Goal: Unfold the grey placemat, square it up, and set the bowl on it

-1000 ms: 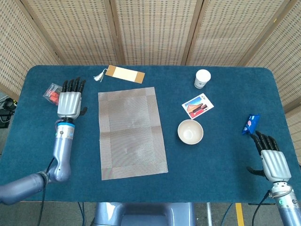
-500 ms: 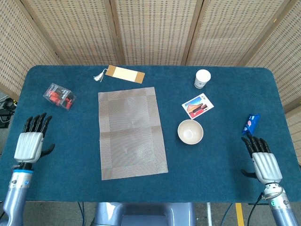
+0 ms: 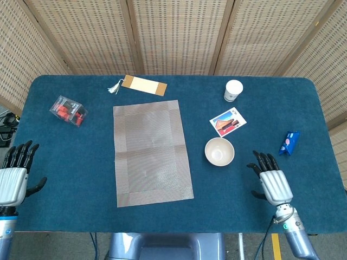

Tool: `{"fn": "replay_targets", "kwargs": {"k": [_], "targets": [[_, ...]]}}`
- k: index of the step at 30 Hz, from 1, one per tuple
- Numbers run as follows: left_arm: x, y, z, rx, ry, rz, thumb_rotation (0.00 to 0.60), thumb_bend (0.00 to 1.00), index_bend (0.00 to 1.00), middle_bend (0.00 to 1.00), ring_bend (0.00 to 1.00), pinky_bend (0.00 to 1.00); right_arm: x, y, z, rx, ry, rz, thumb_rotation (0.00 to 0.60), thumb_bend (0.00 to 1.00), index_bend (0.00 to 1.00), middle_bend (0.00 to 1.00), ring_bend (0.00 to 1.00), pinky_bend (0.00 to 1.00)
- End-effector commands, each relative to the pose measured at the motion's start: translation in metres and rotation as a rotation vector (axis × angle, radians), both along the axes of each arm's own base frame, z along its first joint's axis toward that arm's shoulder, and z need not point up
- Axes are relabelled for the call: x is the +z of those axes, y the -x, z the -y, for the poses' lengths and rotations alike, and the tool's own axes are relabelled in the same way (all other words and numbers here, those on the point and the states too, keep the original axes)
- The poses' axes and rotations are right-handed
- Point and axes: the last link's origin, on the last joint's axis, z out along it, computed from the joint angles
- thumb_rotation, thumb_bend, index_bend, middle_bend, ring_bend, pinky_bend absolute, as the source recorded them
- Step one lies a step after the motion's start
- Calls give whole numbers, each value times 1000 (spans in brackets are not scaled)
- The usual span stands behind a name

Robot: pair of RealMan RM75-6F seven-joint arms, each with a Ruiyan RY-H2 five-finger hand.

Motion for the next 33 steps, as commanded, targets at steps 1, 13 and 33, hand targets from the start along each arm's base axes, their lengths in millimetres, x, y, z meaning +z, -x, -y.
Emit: {"fn": "replay_targets", "kwargs": {"k": [1,13,33], "targets": [[-1,1,-1,3,7,1,600,238,49,0,0,0,-21,-25,14,47,-26,0,600,129,336,0,0,0],[-2,4,-5,15,18,10,600,239,49,0,0,0,-52,-51,59,40,2,-9,600,153,385,0,0,0],[-10,7,-11,25,33,14,600,239,68,0,0,0,-80,-31,89,-22,-34,-6,600,457,567,33,0,0]]}}
